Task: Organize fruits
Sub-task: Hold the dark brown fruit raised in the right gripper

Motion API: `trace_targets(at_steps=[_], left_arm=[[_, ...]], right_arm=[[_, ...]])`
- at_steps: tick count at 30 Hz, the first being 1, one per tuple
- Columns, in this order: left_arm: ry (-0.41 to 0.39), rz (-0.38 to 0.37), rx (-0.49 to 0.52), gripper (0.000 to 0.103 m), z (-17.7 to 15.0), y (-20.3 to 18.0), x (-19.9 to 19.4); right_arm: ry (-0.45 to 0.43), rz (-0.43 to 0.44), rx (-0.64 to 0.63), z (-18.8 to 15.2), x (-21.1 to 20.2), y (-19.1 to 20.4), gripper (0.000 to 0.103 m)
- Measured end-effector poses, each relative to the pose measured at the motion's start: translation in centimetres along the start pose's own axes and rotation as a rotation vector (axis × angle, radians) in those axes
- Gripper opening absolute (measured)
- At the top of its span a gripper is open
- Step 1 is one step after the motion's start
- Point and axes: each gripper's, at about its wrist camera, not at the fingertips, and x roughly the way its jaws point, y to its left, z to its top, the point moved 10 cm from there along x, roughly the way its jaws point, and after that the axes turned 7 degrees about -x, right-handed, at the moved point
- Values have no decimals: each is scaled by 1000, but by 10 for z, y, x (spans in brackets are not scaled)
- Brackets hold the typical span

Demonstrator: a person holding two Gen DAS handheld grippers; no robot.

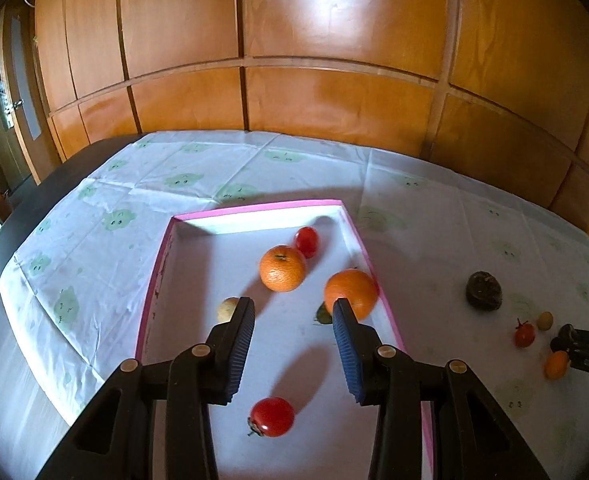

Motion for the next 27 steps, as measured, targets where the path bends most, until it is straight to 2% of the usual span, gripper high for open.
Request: trace_targets(at_steps=[10, 27], left_arm=[[-55, -21, 36, 46, 6, -16, -22], [-85, -26, 61, 51, 5, -21, -38]], right_arm=[[0, -1, 1, 0, 0, 1, 49], [-2, -3, 1, 1, 0, 0, 49]])
